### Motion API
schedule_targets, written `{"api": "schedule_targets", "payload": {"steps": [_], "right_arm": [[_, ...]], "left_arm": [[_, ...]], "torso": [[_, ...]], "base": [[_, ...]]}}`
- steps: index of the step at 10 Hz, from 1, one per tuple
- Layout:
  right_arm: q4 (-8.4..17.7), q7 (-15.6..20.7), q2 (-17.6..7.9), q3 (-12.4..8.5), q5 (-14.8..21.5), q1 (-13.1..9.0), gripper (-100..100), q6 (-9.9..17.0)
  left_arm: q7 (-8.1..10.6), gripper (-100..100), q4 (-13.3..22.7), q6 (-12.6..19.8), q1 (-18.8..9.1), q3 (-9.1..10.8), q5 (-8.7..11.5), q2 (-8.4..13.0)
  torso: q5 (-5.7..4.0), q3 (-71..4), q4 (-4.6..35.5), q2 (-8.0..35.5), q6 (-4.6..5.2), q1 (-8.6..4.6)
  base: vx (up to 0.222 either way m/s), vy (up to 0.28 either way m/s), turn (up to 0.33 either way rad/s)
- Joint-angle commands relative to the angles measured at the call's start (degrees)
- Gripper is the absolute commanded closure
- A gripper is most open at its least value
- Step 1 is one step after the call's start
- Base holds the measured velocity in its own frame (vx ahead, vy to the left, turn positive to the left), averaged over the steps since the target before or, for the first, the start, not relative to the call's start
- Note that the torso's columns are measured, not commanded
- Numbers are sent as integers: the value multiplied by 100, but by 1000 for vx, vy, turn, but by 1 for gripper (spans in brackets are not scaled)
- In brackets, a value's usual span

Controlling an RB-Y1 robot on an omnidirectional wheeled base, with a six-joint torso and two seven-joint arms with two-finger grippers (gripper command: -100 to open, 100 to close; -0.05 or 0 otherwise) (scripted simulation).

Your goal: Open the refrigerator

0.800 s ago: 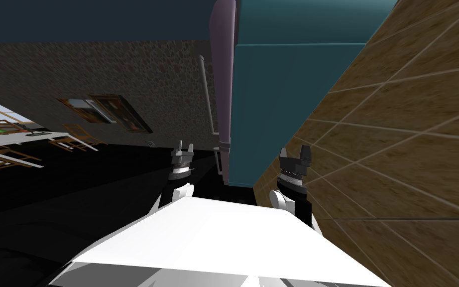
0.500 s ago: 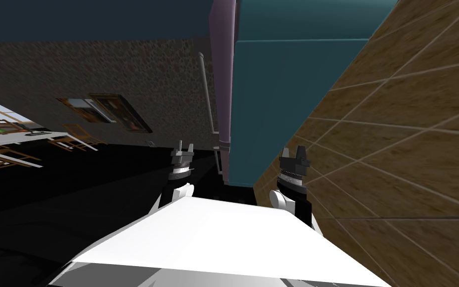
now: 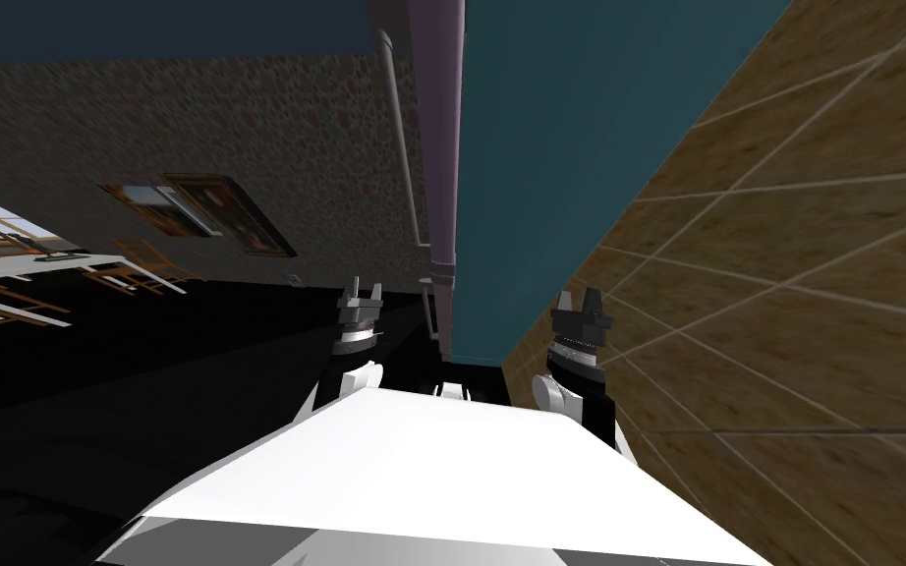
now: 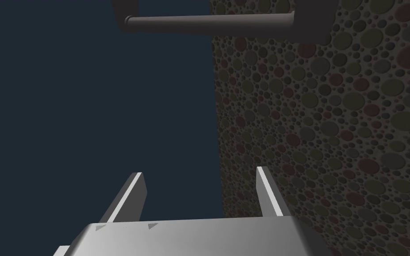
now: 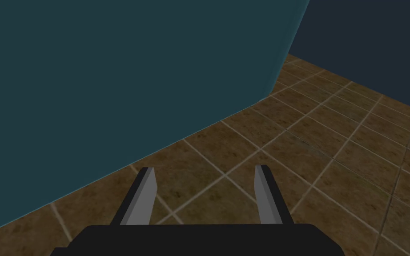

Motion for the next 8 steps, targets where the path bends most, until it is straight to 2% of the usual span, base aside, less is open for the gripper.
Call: {"api": "schedule_targets", "payload": {"steps": [1,2,4,8], "right_arm": [[0,0,0,0,0,0,0,0],[1,12,-230,-67,78,49,-100,41],[4,41,-550,-223,262,166,-100,140],[1,144,-1165,-749,885,572,-100,487]], "left_arm": [[0,0,0,0,0,0,0,0],[0,0,0,0,0,0,0,0],[0,0,3,1,0,-1,0,-1],[0,0,3,1,0,-1,0,-2]], "torso": [[0,-846,423,423,0,0],[0,-1692,846,846,0,0],[4,-2197,1091,1095,0,13],[2,-2229,1115,1114,0,6]], "base": [[0,0,0],[6,21,-7],[-4,65,-22],[-8,121,-37]]}}
